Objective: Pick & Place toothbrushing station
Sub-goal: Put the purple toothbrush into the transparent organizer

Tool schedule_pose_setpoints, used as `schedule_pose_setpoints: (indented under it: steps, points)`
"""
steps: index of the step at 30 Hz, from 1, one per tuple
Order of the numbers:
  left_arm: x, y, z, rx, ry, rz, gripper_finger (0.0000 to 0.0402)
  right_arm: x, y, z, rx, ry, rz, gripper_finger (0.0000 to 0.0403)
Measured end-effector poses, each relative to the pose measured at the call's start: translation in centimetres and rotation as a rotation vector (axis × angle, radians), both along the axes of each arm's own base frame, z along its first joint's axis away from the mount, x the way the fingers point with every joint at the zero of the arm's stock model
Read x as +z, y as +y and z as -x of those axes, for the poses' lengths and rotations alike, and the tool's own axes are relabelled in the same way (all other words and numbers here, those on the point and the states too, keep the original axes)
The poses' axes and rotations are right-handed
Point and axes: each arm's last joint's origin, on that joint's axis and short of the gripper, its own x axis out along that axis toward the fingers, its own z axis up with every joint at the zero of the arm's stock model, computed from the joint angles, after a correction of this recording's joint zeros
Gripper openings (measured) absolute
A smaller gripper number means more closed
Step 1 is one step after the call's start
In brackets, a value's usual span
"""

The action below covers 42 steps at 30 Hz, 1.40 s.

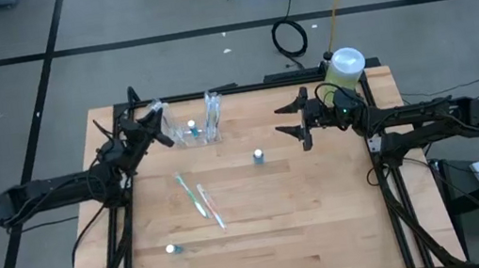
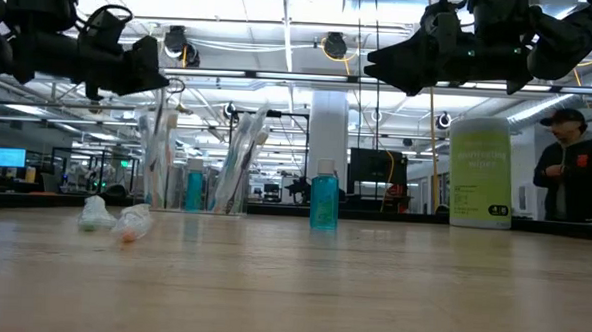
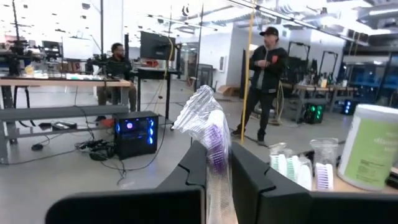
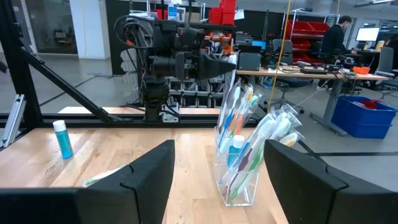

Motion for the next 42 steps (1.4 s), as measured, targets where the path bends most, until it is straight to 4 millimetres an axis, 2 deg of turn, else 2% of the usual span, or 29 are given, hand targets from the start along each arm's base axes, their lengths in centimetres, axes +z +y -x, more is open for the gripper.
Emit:
schedule_pose_setpoints:
  steps: [8,42]
  points:
    - [-1.6,0.1,0.7,-0.018,-0.034,0.023,0.0024,0.0,0.0,0.0,0.0,0.0,0.0,0.0242]
    - [-3.9,0.1,0.6,-0.014,0.086,0.21,0.0039,0.0,-0.1,0.0,-0.048,-0.001,0.0,0.0242]
